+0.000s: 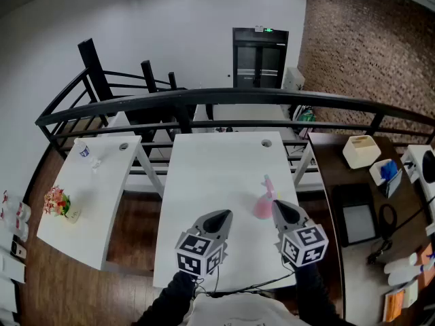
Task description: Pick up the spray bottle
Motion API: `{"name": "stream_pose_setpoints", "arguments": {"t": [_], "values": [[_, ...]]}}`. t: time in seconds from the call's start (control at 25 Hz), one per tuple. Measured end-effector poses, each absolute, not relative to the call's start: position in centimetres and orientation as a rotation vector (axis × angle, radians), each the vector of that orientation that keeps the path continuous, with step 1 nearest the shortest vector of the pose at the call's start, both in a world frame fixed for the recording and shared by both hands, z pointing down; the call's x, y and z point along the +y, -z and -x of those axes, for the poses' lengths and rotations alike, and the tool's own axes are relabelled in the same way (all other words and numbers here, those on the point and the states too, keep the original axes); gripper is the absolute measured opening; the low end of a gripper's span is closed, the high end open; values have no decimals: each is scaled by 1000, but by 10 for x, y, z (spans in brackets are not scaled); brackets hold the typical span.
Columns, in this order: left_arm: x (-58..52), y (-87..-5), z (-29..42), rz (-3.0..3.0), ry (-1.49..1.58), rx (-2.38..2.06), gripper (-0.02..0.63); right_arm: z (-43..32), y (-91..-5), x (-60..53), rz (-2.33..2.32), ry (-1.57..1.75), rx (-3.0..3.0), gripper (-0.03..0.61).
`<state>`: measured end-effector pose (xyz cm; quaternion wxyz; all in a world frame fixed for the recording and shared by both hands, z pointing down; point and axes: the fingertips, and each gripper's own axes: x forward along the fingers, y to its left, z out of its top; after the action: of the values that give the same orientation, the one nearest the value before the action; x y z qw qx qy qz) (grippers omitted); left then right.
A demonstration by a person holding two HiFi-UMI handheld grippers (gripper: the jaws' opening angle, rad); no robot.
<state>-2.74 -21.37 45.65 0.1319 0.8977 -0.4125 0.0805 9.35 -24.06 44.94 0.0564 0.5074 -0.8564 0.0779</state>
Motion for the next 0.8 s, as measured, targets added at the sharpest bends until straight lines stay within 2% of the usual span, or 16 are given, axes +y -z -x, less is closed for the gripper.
{"name": "stream_pose_setpoints", "arguments": {"t": [0.28,0.32,0.44,0.6,0.68,0.8], "values": [[-226,-462,-7,-2605,-218,-1200,9,-114,-443,-241,-1600,-218,-2595,-15],[-231,-464,-17,-2607,-216,-1206,28,-117,-444,-240,-1600,-215,-2595,-15],[-250,-474,-52,-2617,-220,-1231,185,-130,-446,-236,-1592,-215,-2591,-15],[-287,-494,-97,-2585,-194,-1300,328,-151,-448,-227,-1599,-219,-2577,-15],[-303,-504,-115,-2570,-205,-1322,363,-162,-448,-223,-1613,-220,-2566,-15],[-322,-520,-134,-2545,-302,-1400,376,-183,-450,-218,-1649,-229,-2542,-15]]}}
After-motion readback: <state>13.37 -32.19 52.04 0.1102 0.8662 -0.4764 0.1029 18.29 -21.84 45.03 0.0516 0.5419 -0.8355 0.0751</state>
